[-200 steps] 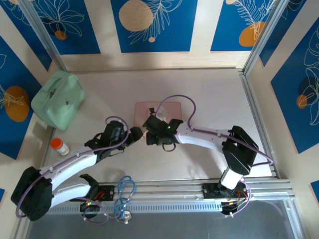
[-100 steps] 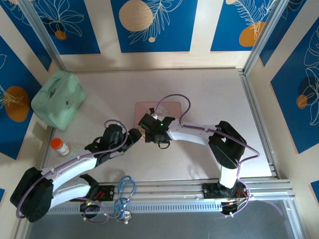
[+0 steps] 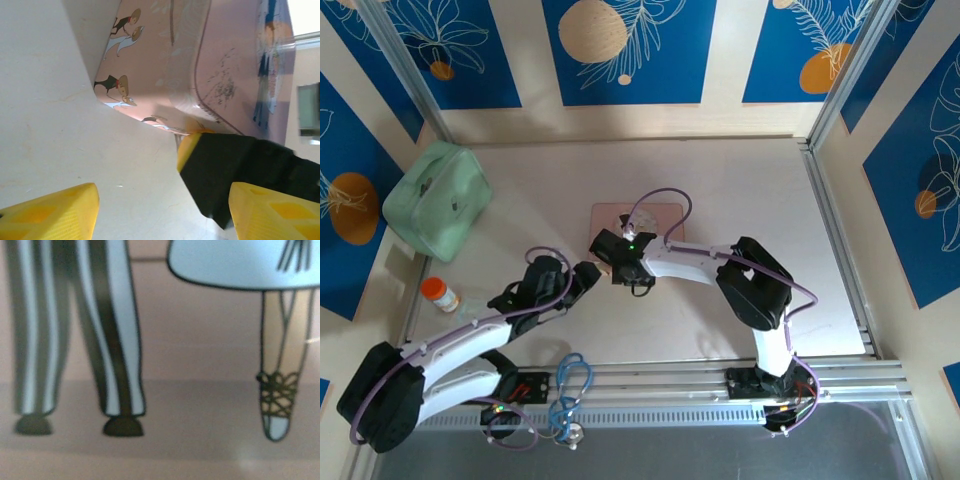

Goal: Unlock the padlock with the key

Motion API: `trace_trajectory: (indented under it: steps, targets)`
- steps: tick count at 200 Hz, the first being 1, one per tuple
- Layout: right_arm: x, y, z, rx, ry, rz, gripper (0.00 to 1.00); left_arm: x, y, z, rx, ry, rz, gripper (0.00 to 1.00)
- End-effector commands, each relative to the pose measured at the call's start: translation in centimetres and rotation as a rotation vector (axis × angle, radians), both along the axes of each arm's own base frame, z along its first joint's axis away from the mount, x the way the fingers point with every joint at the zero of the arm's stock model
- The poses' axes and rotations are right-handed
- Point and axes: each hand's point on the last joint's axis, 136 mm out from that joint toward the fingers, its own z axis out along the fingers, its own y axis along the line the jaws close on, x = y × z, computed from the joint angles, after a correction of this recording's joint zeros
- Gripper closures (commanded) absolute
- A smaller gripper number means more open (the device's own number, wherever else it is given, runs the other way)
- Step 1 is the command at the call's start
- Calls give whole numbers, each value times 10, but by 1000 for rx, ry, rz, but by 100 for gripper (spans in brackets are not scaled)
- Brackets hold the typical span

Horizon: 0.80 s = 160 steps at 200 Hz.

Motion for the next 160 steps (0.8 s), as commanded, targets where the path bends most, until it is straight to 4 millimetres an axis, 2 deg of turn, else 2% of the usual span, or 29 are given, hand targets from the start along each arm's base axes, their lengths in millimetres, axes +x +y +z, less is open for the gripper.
trace_trajectory:
  steps: [1,42,79,109,117,141,160]
  targets:
    - [7,-10,4,-45,-3,-67,46,1,3,6,-2,-43,14,30]
    - [6,-10,10,-54,16,-74,57,-2,12,4,23,-59,31,28]
    - [-1,-3,16,-28,82,-46,72,-6,17,-2,31,-60,46,22]
    - [-4,-6,16,-5,154,-57,76,-6,15,-2,21,-72,46,21]
    - [-4,-6,15,4,166,-56,75,-6,14,-1,17,-77,49,22]
    - [0,-8,10,-2,172,-69,49,-6,8,4,2,-100,47,23]
    - [4,-7,0,1,182,-79,46,-6,5,6,-7,-110,49,24]
